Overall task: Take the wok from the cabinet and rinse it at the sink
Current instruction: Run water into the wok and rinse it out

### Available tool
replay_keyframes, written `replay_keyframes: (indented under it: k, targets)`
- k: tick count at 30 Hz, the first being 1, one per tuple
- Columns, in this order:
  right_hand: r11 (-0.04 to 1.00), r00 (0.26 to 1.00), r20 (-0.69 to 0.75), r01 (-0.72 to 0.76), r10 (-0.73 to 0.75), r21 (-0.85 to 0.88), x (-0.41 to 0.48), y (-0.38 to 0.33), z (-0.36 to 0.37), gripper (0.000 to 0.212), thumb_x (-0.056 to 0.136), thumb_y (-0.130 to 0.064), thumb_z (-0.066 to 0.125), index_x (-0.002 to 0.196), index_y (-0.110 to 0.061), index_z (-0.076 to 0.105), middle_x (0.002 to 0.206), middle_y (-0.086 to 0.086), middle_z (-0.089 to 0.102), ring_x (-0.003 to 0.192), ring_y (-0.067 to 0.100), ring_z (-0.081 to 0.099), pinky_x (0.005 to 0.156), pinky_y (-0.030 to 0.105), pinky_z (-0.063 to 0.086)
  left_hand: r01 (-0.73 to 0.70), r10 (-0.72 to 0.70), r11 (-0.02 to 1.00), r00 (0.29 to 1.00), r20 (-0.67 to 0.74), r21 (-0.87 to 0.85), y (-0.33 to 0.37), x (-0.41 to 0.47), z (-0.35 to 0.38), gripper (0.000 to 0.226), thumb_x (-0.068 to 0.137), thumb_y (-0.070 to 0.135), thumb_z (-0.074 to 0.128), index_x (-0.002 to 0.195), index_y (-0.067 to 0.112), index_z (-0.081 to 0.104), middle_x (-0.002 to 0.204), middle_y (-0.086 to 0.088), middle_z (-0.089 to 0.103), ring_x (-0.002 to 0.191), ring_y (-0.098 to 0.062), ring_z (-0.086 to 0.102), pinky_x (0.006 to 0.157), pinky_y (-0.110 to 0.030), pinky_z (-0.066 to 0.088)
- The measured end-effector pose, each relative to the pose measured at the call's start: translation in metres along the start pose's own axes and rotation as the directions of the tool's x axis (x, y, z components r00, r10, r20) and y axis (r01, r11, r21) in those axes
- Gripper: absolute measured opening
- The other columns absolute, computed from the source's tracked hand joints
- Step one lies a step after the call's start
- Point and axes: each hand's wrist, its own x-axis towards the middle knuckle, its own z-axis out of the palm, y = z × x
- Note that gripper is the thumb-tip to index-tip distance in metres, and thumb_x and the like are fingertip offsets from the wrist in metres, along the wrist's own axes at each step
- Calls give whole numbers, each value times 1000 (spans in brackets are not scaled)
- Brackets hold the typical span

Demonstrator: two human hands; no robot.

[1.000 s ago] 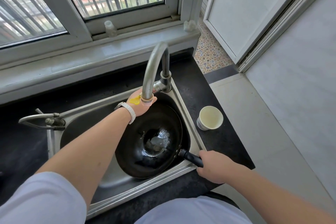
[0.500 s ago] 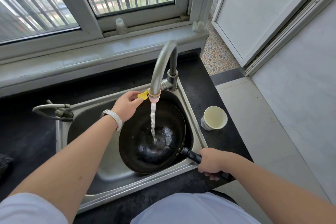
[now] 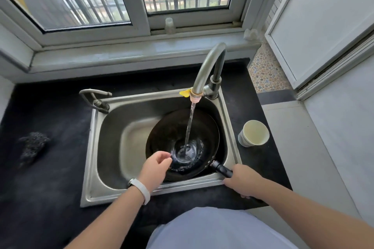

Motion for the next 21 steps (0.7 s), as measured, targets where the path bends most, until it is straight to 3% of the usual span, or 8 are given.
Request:
replay_keyframes:
  k: [6, 10, 13, 17, 21]
  targets:
    - [997, 1000, -5, 6, -6, 80, -1, 3, 6, 25, 88, -31, 60, 97, -7, 57, 70, 10, 60, 43, 22, 56, 41, 27, 45, 11, -7, 1000, 969, 248, -14, -11, -40, 72, 12, 91, 19, 61, 102, 16, 67, 87, 4, 69, 79, -9, 62, 69, -15, 48]
    - [996, 997, -57, 53, -49, 74, -6, 9, 13, 13, 86, -26, 58, 89, -13, 59, 68, 5, 59, 43, 21, 57, 42, 27, 49, 212, -147, 964, 926, 346, -157, -2, -40, 103, 13, 91, 15, 56, 103, 14, 61, 88, 0, 66, 73, -12, 58, 61, -20, 46]
    - [990, 992, -81, 103, -96, 92, -12, 13, 17, 9, 86, -22, 58, 77, -24, 57, 63, 1, 58, 44, 18, 55, 41, 25, 46, 283, -181, 932, 906, 384, -228, 4, -39, 114, 13, 96, 18, 50, 107, 15, 57, 90, -1, 64, 72, -14, 59, 60, -22, 46]
    - [986, 989, -105, 119, -107, 115, -14, 21, 22, 6, 85, -26, 61, 85, -21, 63, 68, 2, 63, 50, 18, 59, 44, 27, 51, 346, -193, 887, 879, 436, -304, 9, -38, 122, 10, 98, 25, 49, 101, 19, 57, 96, -4, 67, 76, -16, 66, 63, -26, 52]
    - [987, 978, -143, 160, -154, 26, -15, 25, 21, 18, 86, -35, 63, 89, -18, 68, 70, -2, 66, 59, 14, 60, 60, 33, 53, 383, -203, 862, 862, 464, -333, 13, -36, 129, 22, 98, 27, 52, 112, 10, 55, 96, -4, 68, 74, -15, 67, 61, -26, 52]
